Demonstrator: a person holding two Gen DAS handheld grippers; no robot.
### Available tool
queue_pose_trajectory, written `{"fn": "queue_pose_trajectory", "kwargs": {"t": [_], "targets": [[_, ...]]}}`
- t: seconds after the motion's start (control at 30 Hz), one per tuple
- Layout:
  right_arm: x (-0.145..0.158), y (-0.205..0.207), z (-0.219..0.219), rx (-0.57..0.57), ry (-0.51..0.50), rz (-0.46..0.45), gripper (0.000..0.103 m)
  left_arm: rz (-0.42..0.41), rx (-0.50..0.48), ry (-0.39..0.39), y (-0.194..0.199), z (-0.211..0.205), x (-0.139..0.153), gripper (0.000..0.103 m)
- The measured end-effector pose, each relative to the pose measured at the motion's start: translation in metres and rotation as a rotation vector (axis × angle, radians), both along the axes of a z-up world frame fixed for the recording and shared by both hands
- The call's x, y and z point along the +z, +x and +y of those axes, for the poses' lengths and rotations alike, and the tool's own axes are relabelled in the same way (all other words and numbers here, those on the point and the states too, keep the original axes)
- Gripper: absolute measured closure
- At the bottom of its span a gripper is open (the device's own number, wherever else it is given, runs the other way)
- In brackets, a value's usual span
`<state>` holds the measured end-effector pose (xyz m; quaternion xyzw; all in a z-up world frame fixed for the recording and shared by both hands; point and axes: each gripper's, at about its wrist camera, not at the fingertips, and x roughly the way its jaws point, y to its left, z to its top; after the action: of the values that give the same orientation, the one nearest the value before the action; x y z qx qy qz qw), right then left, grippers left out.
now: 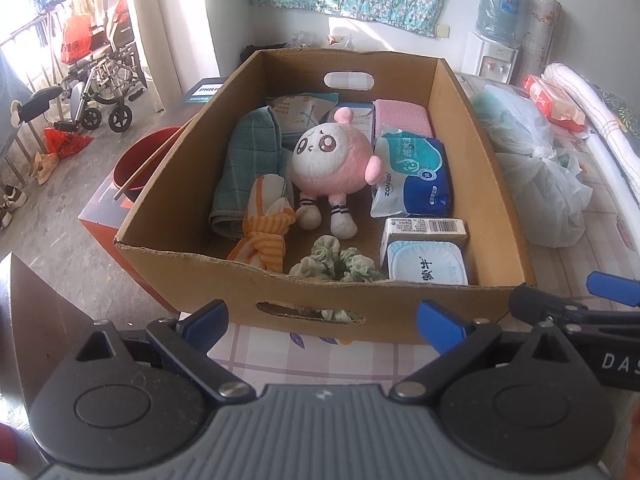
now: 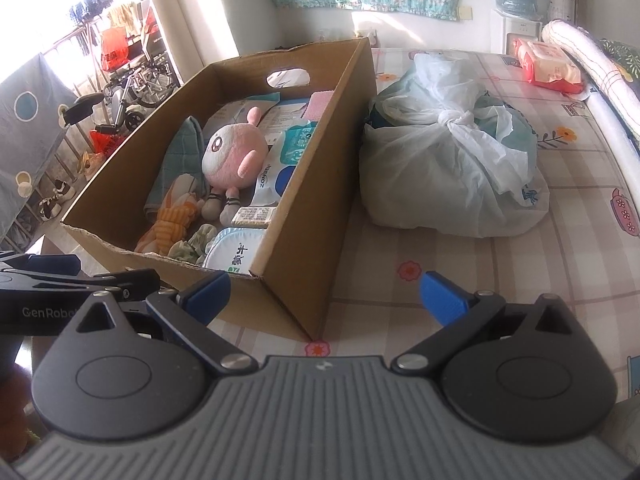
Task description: Organize soft objects
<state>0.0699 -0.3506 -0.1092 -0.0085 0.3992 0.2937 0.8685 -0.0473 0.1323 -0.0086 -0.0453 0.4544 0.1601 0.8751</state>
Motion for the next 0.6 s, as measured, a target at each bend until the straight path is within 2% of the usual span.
{"fn": "queue_pose_trajectory", "kwargs": {"t": [0.6], "targets": [[-0.0038,0.0011,0.0001,0.001,0.005,0.025,0.001,0.006,0.000,-0.005,-0.0022,0.0005,-0.0023,0.002]]}}
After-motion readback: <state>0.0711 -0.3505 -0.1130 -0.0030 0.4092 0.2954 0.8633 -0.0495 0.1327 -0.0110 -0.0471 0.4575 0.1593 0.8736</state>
